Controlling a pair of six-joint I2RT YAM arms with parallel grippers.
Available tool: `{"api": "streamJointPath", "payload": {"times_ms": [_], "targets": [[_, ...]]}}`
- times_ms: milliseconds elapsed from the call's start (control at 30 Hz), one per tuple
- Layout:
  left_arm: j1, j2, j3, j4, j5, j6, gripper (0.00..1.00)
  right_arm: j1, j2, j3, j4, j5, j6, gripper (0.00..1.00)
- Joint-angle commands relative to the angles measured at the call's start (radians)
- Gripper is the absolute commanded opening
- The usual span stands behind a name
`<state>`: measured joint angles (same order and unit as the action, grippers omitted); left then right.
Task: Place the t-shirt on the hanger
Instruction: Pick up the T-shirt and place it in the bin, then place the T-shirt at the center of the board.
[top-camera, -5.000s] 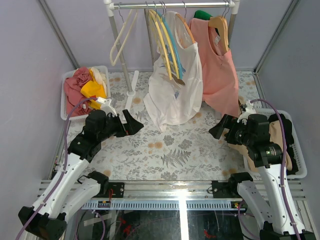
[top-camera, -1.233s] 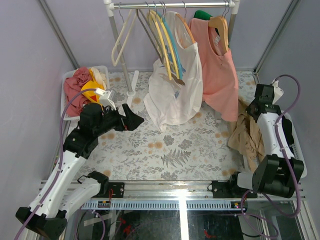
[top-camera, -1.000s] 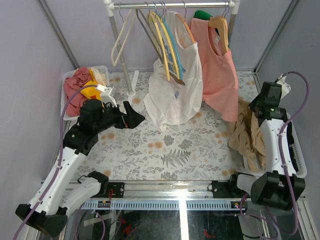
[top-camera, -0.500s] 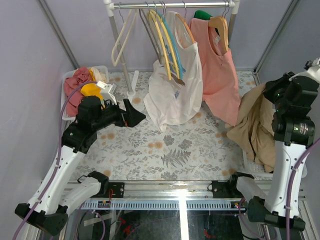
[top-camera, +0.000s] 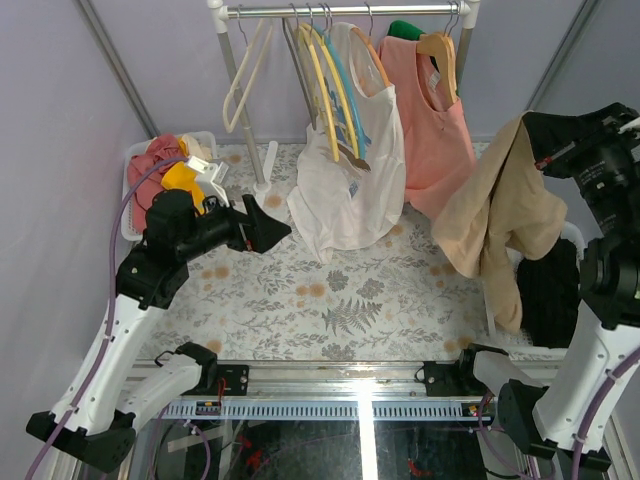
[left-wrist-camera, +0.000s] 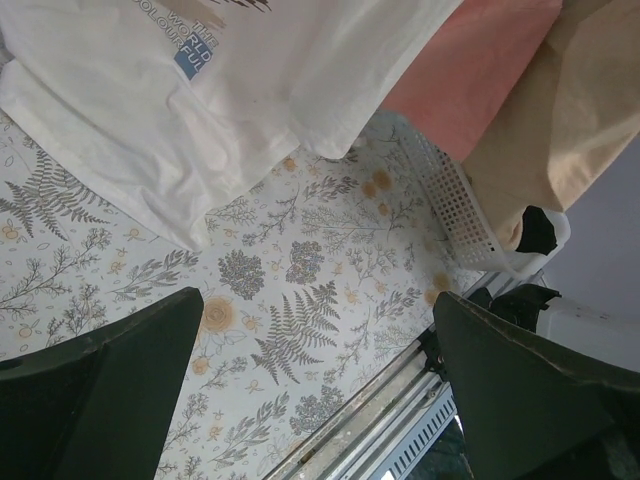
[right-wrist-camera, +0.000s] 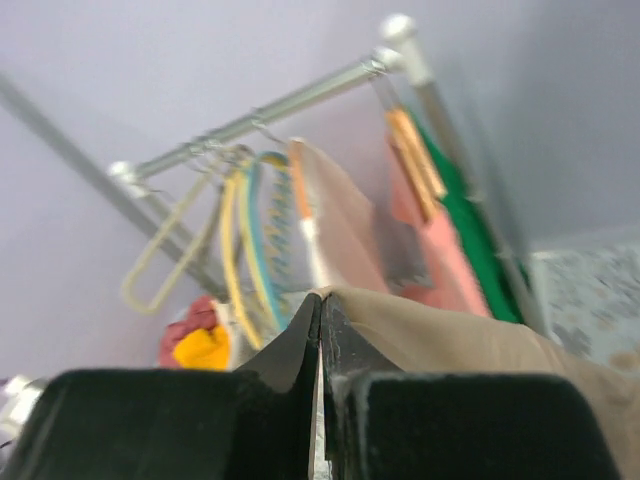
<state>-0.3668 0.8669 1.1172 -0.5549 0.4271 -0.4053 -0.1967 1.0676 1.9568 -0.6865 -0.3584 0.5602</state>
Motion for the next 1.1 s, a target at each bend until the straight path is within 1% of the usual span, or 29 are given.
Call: {"api": "streamJointPath", "payload": {"times_ms": [0, 133, 167, 300, 367, 467, 500, 633, 767, 833, 900, 967, 1067], "targets": [[-0.003, -0.019, 0.031, -0.003, 0.031, 0.017, 1.0, -0.001, -0.003, 0.119, 0.172, -0.264, 0.124, 0.0], [-0.003, -0.026, 0.041, -0.004, 0.043, 0.016, 1.0, -0.001, 0.012, 0.12, 0.376, -0.402, 0.306, 0.0], [-0.003, -0.03, 0.045, -0.003, 0.046, 0.014, 1.0, -0.001, 0.018, 0.105, 0.485, -0.445, 0.376, 0.0], [-0.003, -0.043, 0.058, 0.0, 0.081, 0.005, 1.0, -0.001, 0.051, 0.046, 0.789, -0.511, 0.63, 0.0], [-0.003, -0.052, 0.048, 0.033, 0.147, -0.019, 1.0, -0.001, 0.07, 0.025, 0.883, -0.523, 0.714, 0.0], [-0.003, -0.064, 0.003, 0.156, 0.292, -0.108, 1.0, -0.001, 0.095, -0.011, 0.978, -0.541, 0.799, 0.0], [-0.003, -0.067, -0.015, 0.215, 0.327, -0.139, 1.0, 0.0, 0.098, -0.036, 0.988, -0.545, 0.809, 0.0], [-0.004, -0.09, -0.059, 0.307, 0.389, -0.216, 1.0, -0.001, 0.079, -0.168, 0.997, -0.557, 0.8, 0.0], [-0.004, -0.099, -0.097, 0.352, 0.415, -0.242, 1.0, 0.008, 0.05, -0.327, 0.922, -0.571, 0.717, 0.0], [-0.003, -0.096, -0.119, 0.369, 0.423, -0.253, 1.0, 0.029, 0.038, -0.395, 0.844, -0.575, 0.661, 0.0], [-0.004, -0.09, -0.145, 0.379, 0.419, -0.254, 1.0, 0.094, 0.025, -0.472, 0.799, -0.55, 0.59, 0.0], [-0.004, -0.086, -0.168, 0.38, 0.412, -0.245, 1.0, 0.188, 0.019, -0.529, 0.696, -0.49, 0.498, 0.0], [-0.004, -0.075, -0.201, 0.377, 0.394, -0.224, 0.99, 0.337, 0.002, -0.635, 0.657, -0.393, 0.423, 0.0]]}}
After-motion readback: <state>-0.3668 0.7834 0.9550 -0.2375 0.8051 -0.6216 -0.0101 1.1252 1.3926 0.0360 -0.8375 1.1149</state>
